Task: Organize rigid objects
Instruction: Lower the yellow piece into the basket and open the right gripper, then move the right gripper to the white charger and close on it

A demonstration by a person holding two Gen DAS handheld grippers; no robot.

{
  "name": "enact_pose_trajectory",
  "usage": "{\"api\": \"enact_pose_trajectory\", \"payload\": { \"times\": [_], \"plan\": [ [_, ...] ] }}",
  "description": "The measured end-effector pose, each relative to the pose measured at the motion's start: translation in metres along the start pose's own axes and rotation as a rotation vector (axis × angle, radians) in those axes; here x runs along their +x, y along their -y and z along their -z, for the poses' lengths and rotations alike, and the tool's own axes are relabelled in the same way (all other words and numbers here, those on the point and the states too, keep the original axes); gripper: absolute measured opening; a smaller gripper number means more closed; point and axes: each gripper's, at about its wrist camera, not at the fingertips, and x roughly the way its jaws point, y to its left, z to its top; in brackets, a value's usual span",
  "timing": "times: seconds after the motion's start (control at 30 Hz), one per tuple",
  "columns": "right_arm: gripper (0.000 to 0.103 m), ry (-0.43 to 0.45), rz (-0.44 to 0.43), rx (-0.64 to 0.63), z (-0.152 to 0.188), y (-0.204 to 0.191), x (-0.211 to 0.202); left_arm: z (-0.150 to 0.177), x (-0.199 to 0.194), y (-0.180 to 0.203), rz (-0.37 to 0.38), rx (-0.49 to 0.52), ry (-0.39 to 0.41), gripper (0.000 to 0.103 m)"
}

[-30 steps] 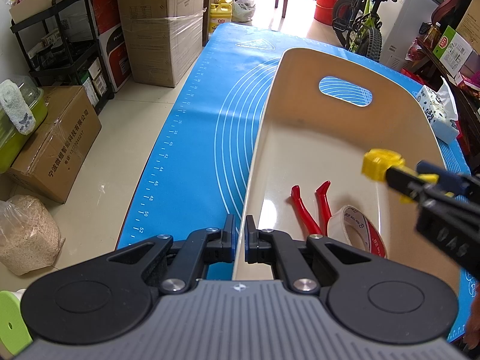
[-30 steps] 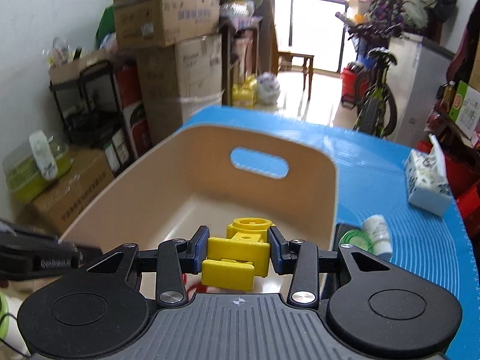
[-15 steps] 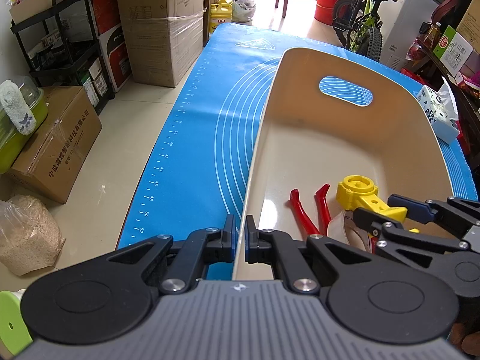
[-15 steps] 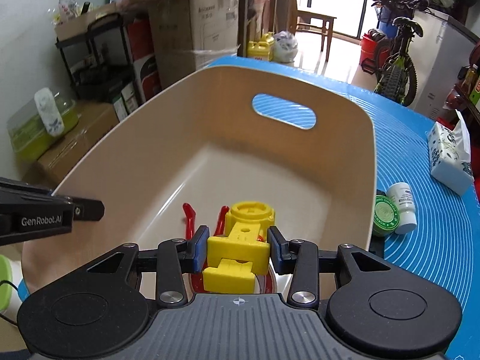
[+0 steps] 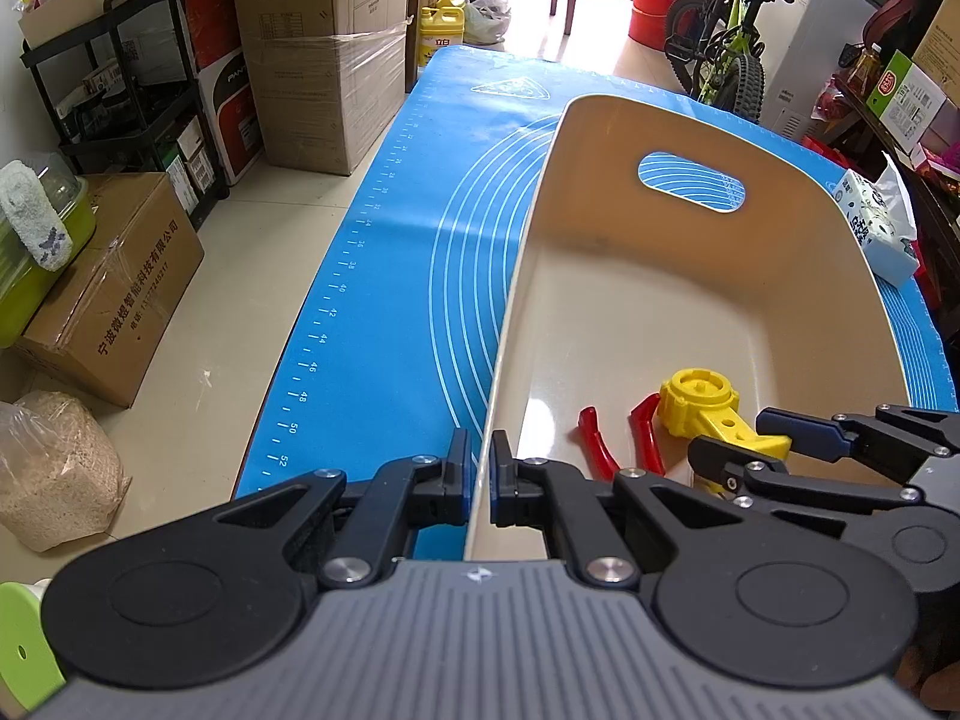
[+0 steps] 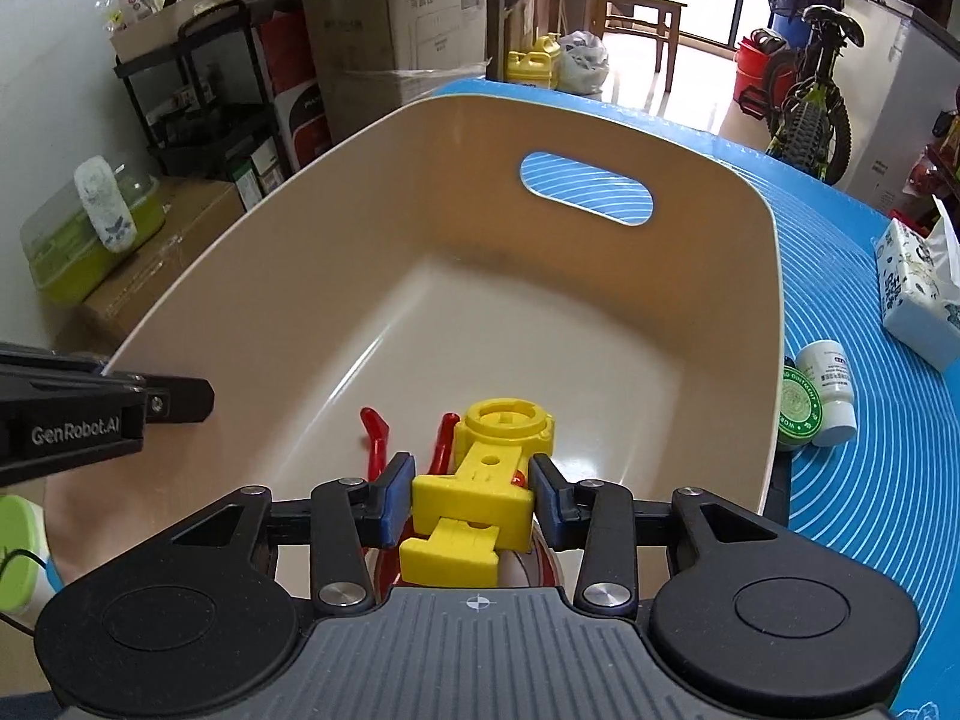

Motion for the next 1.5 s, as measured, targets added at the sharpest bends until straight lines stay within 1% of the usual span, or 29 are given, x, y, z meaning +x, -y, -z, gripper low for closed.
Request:
{"api": "enact_pose_trajectory", "payload": {
  "times": [0.1, 0.2, 0.23, 0.27, 0.3, 0.57, 0.7, 0.83, 0.97, 1.1, 1.33, 1.5],
  "plan": [
    [0.053, 0.017, -0.015, 0.024, -0.001, 0.004, -0.005, 0.000, 0.000, 0.000, 0.000, 0.000, 0.000, 0.007],
    [0.053, 0.058, -0.022, 0.059, -0.001, 0.009, -0.018, 0.000, 0.000, 0.000, -0.001, 0.001, 0.000, 0.007],
    [0.055, 0.075, -0.020, 0.069, -0.002, 0.012, -0.023, 0.000, 0.000, 0.000, 0.000, 0.001, 0.000, 0.007],
    [0.059, 0.094, -0.014, 0.075, -0.003, 0.015, -0.029, 0.000, 0.000, 0.000, 0.000, 0.001, 0.000, 0.007],
    [0.060, 0.113, -0.007, 0.081, -0.004, 0.017, -0.034, 0.000, 0.000, -0.001, 0.000, 0.000, 0.000, 0.007],
    [0.060, 0.274, 0.054, 0.176, -0.012, 0.055, -0.085, 0.000, 0.000, 0.000, -0.002, 0.002, -0.002, 0.008],
    [0.060, 0.307, 0.101, 0.209, -0.007, 0.075, -0.097, 0.000, 0.000, 0.000, -0.003, 0.002, -0.002, 0.008],
    [0.060, 0.286, 0.147, 0.241, 0.005, 0.093, -0.095, 0.000, 0.000, 0.000, -0.002, 0.002, -0.002, 0.008],
    [0.060, 0.233, 0.181, 0.271, 0.024, 0.110, -0.087, 0.000, 0.000, 0.000, -0.003, 0.003, -0.002, 0.008],
    [0.060, 0.183, 0.211, 0.279, 0.039, 0.119, -0.075, 0.000, 0.000, 0.000, -0.003, 0.003, -0.002, 0.008],
    [0.060, 0.123, 0.211, 0.291, 0.061, 0.121, -0.063, 0.000, 0.000, 0.001, -0.008, 0.003, -0.003, 0.010],
    [0.060, 0.081, 0.174, 0.258, 0.071, 0.111, -0.055, 0.000, 0.000, 0.001, -0.009, 0.003, -0.002, 0.010]
  ]
}}
